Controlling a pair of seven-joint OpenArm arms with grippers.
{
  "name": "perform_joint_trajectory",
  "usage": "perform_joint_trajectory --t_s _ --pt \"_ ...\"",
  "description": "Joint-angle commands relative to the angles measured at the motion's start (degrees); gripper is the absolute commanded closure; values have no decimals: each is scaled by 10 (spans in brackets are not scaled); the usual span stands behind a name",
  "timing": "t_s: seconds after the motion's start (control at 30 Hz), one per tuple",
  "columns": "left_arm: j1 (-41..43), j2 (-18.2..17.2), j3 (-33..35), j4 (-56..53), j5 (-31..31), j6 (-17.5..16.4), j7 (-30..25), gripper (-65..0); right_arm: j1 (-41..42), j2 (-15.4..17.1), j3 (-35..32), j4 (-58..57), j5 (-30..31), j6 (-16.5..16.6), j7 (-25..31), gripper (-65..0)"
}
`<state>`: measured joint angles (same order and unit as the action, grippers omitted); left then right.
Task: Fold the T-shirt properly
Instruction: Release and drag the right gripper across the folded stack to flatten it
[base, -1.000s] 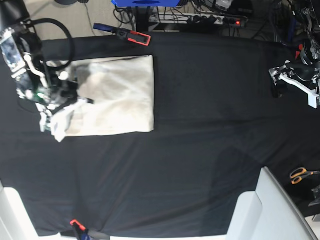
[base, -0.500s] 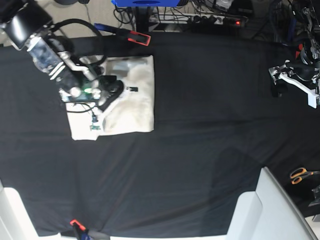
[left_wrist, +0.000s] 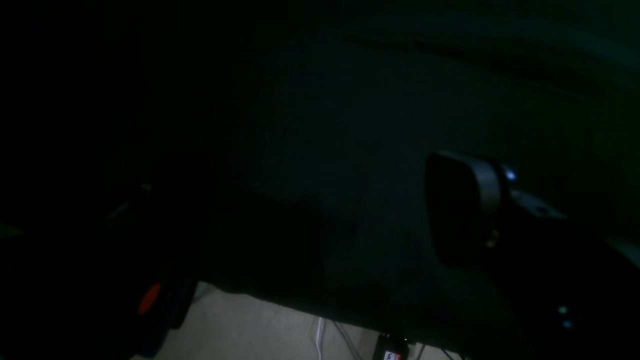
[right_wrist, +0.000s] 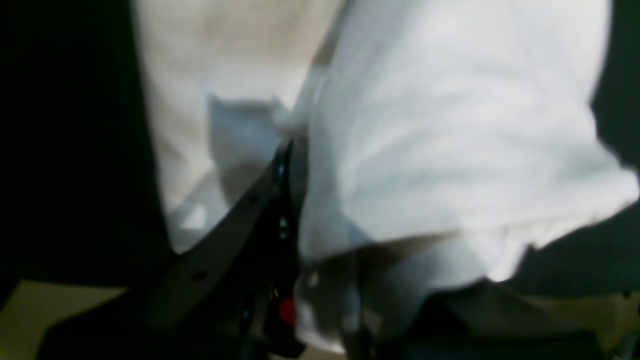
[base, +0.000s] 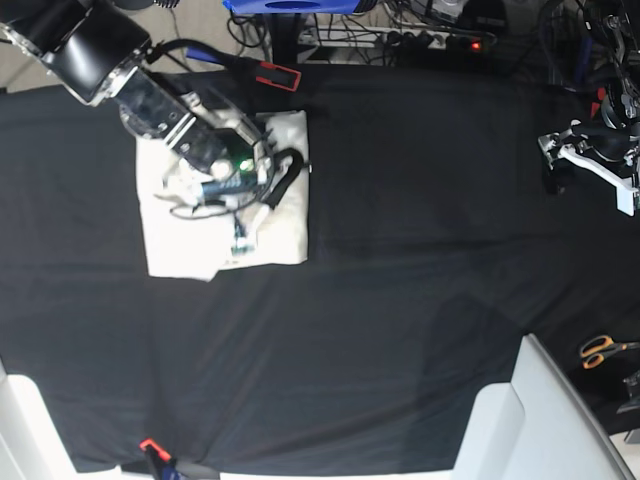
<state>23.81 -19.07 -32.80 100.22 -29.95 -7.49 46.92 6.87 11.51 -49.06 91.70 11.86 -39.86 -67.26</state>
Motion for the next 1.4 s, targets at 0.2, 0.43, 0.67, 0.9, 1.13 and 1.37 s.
perform_joint_trajectory --t_s 0.2,0.43,0.67,0.9,1.13,1.37 --pt "0 -8 -5 7 -1 0 -12 -650 13 -16 -31 2 -96 -1 -13 -2" --pt "0 -8 -5 7 -1 0 -12 -650 17 -17 -32 1 -97 -1 -14 -2" --pt "0 -8 -4 7 -1 0 -12 -650 33 -17 -60 -26 -97 -1 -14 -2" --pt "0 -8 -4 7 -1 0 -12 -650 44 -32 -87 -33 -98 -1 -14 -2" --pt "0 -8 -4 7 -1 0 -12 -650 59 -44 -89 -64 -98 -1 -14 -8" --pt "-2 -8 -4 7 -1 0 -12 -650 60 -44 -109 -62 -98 -1 -14 -203"
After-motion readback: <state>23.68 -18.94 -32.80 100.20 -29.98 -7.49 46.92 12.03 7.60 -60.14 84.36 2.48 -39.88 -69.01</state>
